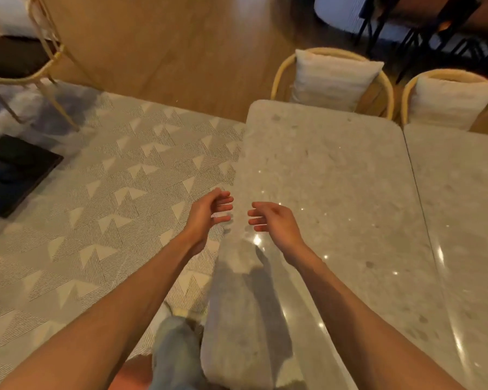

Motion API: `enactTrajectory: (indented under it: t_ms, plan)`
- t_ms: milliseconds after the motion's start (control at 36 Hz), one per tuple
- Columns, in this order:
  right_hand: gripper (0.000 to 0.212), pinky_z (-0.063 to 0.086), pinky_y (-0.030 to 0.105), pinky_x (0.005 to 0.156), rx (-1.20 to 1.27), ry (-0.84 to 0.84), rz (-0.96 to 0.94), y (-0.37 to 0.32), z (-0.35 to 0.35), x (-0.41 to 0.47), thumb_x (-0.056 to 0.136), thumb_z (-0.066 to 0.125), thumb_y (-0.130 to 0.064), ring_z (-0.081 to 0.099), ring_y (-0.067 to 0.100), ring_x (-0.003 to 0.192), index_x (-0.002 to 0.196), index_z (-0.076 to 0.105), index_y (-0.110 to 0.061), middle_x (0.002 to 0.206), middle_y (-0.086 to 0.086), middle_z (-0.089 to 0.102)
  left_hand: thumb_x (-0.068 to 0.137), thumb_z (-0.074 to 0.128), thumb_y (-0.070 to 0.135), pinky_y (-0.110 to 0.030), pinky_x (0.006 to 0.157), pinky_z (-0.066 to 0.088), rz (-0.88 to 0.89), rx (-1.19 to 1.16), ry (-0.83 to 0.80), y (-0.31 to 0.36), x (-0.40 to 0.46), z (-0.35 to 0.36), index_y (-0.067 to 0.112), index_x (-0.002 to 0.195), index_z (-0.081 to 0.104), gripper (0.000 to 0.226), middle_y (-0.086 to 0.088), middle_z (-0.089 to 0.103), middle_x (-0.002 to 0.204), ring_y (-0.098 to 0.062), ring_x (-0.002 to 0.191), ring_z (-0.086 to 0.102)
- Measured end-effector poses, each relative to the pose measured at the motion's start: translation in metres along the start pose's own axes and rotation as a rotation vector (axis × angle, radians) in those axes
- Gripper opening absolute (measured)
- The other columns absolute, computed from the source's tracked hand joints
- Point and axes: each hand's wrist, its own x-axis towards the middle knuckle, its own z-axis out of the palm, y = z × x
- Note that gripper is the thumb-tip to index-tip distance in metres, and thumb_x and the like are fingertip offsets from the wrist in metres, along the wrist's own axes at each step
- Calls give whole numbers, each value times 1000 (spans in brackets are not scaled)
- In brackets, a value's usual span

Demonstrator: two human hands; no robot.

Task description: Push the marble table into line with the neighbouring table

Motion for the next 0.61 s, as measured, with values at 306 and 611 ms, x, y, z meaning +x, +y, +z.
enactTrajectory:
  t_ms: [306, 611]
  plan:
    - [36, 52, 33, 89, -72, 47, -89, -68, 204, 111, 100, 52, -35, 65, 18, 106, 129, 62, -16, 112, -4, 67, 104, 44, 30, -44, 99, 53, 104, -47, -88, 110, 107, -181, 10, 115, 67, 33, -11, 69, 124, -27, 115, 65]
    - [40, 52, 35, 96, -110, -268, -242, -213, 388, 149, 102, 47, -41, 62, 10, 107, 134, 56, -20, 118, -9, 63, 102, 44, 31, -41, 95, 52, 240, -61, 122, 235, 123, -335, 13, 114, 67, 32, -10, 68, 123, -23, 109, 64]
